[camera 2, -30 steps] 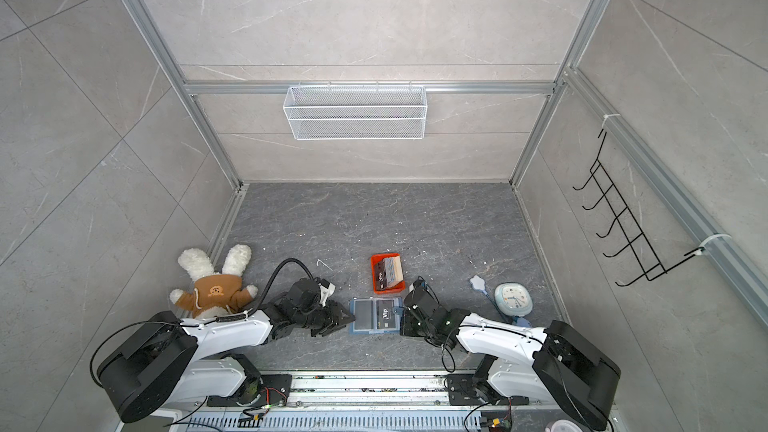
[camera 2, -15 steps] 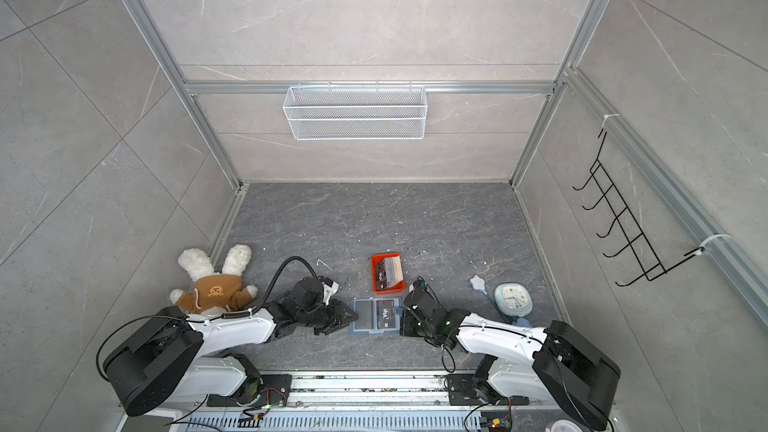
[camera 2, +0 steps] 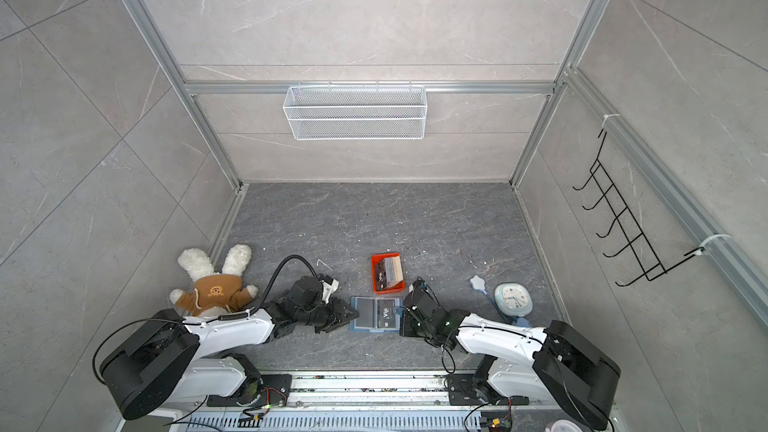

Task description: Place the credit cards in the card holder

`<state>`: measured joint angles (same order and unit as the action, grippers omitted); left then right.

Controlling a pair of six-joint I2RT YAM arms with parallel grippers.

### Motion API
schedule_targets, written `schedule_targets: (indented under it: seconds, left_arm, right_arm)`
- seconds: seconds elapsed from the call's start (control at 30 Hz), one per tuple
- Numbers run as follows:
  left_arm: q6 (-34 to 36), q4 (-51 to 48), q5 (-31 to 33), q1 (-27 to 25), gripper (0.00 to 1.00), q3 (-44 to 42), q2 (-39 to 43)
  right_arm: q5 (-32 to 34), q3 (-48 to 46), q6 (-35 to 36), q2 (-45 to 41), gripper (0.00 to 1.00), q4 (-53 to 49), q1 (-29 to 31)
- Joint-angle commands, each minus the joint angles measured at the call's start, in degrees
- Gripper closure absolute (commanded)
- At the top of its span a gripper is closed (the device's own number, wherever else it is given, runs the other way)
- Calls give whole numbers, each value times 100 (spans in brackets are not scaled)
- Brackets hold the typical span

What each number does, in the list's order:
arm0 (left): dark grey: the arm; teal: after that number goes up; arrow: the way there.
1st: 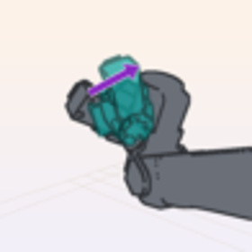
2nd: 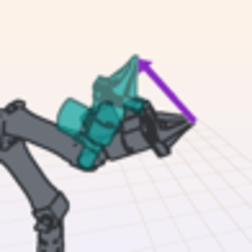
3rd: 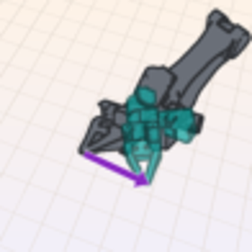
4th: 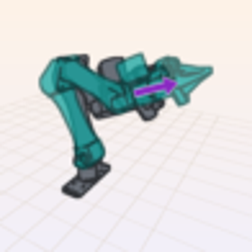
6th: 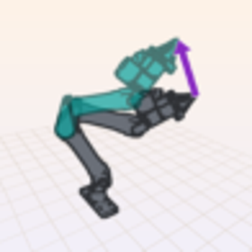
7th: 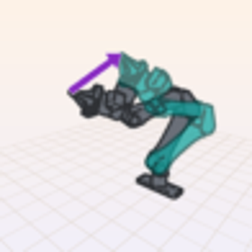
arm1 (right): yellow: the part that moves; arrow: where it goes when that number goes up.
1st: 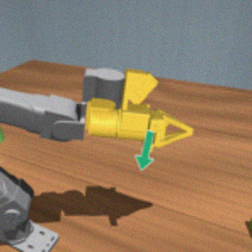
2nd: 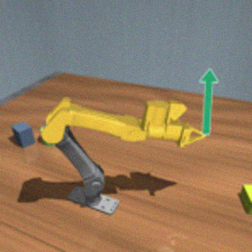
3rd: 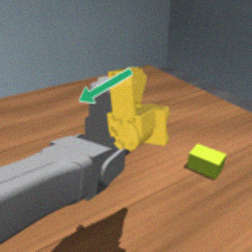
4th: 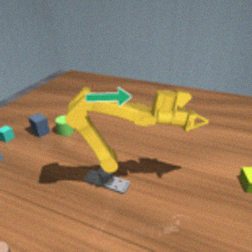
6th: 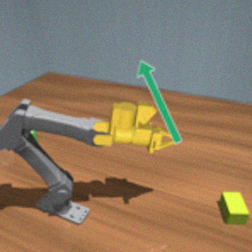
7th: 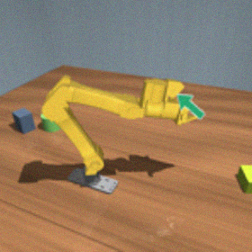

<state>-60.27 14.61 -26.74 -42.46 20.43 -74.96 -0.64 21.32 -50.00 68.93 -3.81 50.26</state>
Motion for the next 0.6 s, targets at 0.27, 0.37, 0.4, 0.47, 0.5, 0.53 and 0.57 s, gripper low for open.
schedule_targets:
  seconds: [0.27, 0.37, 0.4, 0.47, 0.5, 0.53, 0.57]
  left_arm:
    - [189, 164, -393, -335, 56, 347, 167]
    - [237, 148, -368, -445, 56, 426, 157]
    - [260, 118, -348, -490, 56, 479, 157]
    - [316, 53, -336, -551, 56, 563, 147]
    - [334, 33, -332, -582, 56, 599, 133]
    - [338, 19, -322, -605, 56, 629, 122]
    - [337, 15, -307, -627, 56, 653, 105]
  right_arm:
    - [73, -138, -140, -184, 97, -587, 116]
    - [82, -138, -142, -263, 97, -662, 116]
    - [90, -138, -142, -280, 97, -683, 117]
    - [108, -128, -142, -296, 97, -713, 121]
    - [108, -120, -134, -300, 98, -726, 124]
    - [108, -121, -135, -293, 97, -735, 125]
    - [108, -111, -133, -300, 97, -735, 124]
